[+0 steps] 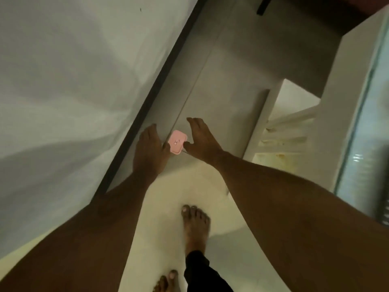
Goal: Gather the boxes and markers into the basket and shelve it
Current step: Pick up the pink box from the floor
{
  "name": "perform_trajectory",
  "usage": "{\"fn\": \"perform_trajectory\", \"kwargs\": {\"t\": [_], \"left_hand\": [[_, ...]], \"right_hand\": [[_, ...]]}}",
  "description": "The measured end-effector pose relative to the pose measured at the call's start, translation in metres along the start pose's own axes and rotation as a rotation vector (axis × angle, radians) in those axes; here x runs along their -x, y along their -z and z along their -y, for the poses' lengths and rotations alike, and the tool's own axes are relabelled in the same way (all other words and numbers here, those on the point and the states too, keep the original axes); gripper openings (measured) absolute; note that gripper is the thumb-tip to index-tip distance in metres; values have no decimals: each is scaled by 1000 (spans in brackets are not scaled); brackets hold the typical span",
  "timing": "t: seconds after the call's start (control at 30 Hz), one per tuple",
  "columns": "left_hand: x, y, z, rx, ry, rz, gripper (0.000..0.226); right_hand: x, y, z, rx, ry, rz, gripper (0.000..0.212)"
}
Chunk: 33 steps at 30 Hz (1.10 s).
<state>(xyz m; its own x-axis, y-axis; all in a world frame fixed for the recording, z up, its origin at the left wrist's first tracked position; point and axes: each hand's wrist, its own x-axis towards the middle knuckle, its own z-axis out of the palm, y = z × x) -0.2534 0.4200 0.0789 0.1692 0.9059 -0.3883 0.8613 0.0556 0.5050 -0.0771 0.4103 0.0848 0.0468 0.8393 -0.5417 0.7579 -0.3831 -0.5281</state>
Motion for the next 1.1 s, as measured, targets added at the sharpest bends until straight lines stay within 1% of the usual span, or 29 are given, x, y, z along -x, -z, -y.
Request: {"fn": "perform_trajectory", "kwargs": {"t": [0.07, 0.13, 0.27, 0.33, 0.37, 0.4, 0.47, 0.57, 0.6, 0.67, 0.73, 0.77, 0.8, 0.83, 0.93, 1.1], "left_hand": [[-17, -31, 11, 81, 92, 72, 70], [-30, -55, 19, 168, 206, 131, 68], [-59, -88, 24, 390, 527, 171, 56], [-74, -102, 33, 595, 665, 186, 68], [-81, -111, 40, 685, 710, 191, 70], [-84, -117, 41, 762, 741, 198, 63], [-80, -105, 25, 885, 791, 199, 44], [-74, -82, -3, 972, 799, 144, 37], [-72, -74, -12, 972, 789, 128, 31], [-71, -60, -31, 909, 775, 81, 11], [-66, -39, -58, 847, 727, 15, 20], [-64, -28, -72, 834, 694, -16, 20], [-62, -17, -83, 824, 666, -45, 15], [-59, -7, -99, 823, 622, -78, 11], [-47, 24, -144, 760, 444, -163, 25], [-17, 75, -220, 784, 224, -233, 22]], "right_hand": [[-30, -23, -14, 13, -38, 76, 84], [-54, -41, -24, 26, -74, 112, 82], [-92, -64, -35, 16, -156, 165, 74], [-102, -69, -35, 30, -173, 164, 71], [-104, -71, -35, 21, -182, 161, 69], [-105, -71, -34, -1, -198, 158, 68], [-103, -69, -32, -44, -226, 155, 65], [-92, -55, -25, -132, -264, 97, 62], [-88, -48, -22, -158, -269, 65, 60], [-80, -31, -14, -207, -268, -6, 56], [-68, -6, -5, -269, -258, -75, 50], [-61, 9, 2, -299, -254, -108, 48], [-55, 21, 9, -333, -249, -140, 48], [-47, 38, 15, -370, -245, -177, 48], [-21, 88, 31, -463, -236, -293, 47], [35, 171, 60, -558, -200, -511, 48]]}}
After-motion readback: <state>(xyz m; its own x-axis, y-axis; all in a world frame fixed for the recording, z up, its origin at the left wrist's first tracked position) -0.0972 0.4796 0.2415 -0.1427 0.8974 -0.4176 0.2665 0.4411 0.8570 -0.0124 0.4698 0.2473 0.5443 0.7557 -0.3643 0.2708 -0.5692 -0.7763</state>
